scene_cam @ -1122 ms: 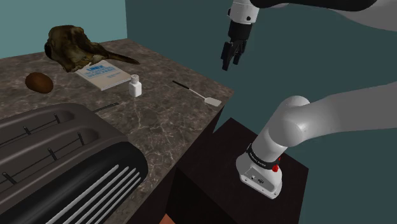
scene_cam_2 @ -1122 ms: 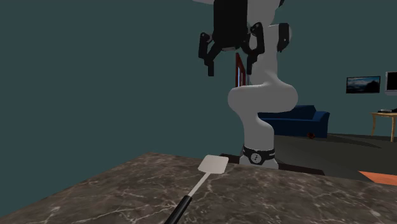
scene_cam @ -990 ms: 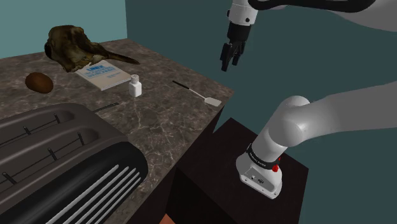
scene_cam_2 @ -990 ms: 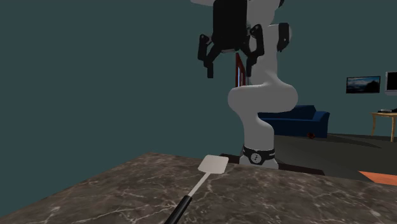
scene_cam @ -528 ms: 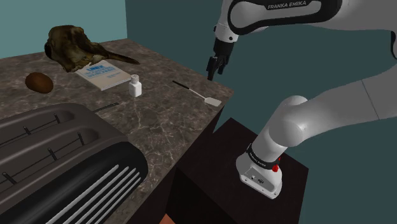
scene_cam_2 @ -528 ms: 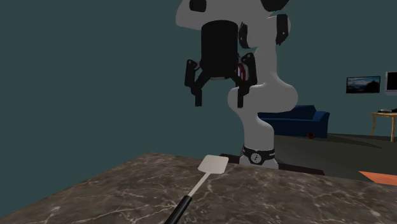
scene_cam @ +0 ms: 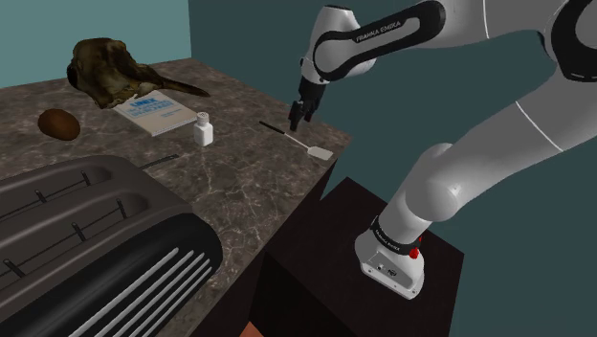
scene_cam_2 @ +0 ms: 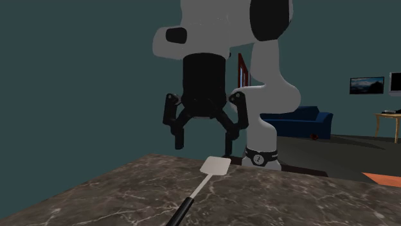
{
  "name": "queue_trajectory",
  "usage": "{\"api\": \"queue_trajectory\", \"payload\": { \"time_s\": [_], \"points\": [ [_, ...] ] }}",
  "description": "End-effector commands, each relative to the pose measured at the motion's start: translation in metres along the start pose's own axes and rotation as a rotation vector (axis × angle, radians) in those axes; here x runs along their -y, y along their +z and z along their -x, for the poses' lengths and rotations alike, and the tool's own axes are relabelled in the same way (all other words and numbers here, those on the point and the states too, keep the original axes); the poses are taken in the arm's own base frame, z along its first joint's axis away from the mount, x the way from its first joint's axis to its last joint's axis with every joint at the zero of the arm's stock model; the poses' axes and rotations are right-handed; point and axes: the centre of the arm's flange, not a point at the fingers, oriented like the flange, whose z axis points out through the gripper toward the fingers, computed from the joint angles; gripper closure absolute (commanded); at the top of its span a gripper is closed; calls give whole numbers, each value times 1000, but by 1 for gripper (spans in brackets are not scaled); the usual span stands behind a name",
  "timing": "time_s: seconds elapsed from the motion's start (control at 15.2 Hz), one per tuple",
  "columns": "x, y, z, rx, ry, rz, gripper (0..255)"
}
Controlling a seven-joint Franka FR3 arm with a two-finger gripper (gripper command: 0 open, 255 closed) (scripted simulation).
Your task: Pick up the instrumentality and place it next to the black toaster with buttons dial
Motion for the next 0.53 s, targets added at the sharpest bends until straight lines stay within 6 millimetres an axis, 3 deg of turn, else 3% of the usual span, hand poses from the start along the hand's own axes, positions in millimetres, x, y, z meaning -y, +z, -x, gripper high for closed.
{"api": "queue_trajectory", "payload": {
  "time_s": [0.0, 0.46],
  "points": [
    [-1, 12, -8, -16, -8, -2, 0],
    [-1, 52, -9, -16, -8, -2, 0]
  ]
}}
